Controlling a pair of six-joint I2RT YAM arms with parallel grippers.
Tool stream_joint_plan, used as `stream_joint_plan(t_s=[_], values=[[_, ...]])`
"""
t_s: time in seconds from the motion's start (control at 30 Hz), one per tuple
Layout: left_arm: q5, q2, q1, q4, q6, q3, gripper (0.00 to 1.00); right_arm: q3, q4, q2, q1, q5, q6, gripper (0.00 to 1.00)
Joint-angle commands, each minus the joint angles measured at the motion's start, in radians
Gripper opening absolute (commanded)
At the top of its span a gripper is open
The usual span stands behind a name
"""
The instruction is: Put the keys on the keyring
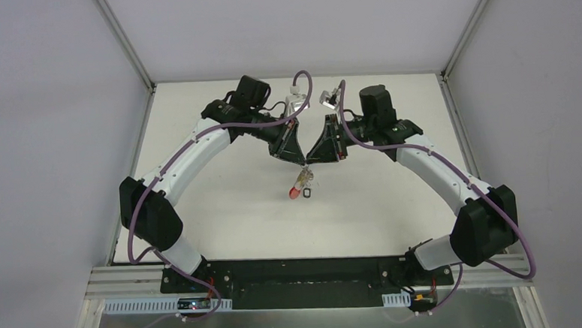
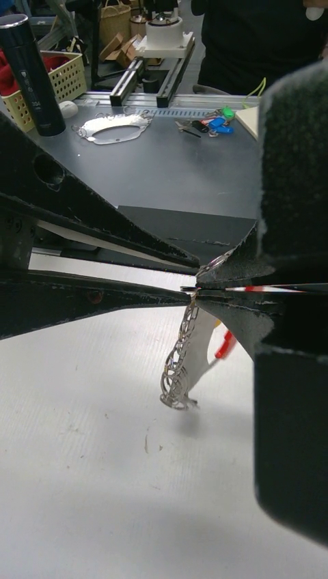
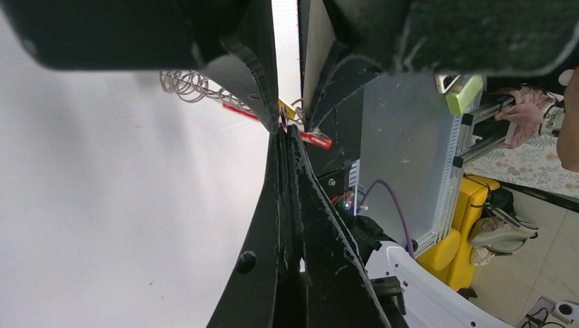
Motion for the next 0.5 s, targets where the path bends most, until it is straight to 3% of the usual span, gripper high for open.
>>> stream_joint_plan(t_s=[0.0,0.47], values=[[0.053,-0.041,-0.013,0.04,-0.011,-0.01,0.0,0.02,0.034,-0.008,0.009,-0.01,-0.01,0.21],[0.057,-0.062,-0.015,0.06,-0.023,-0.023,0.0,-0.015,0.005,-0.037,0.01,0.018,-0.072,0.19]])
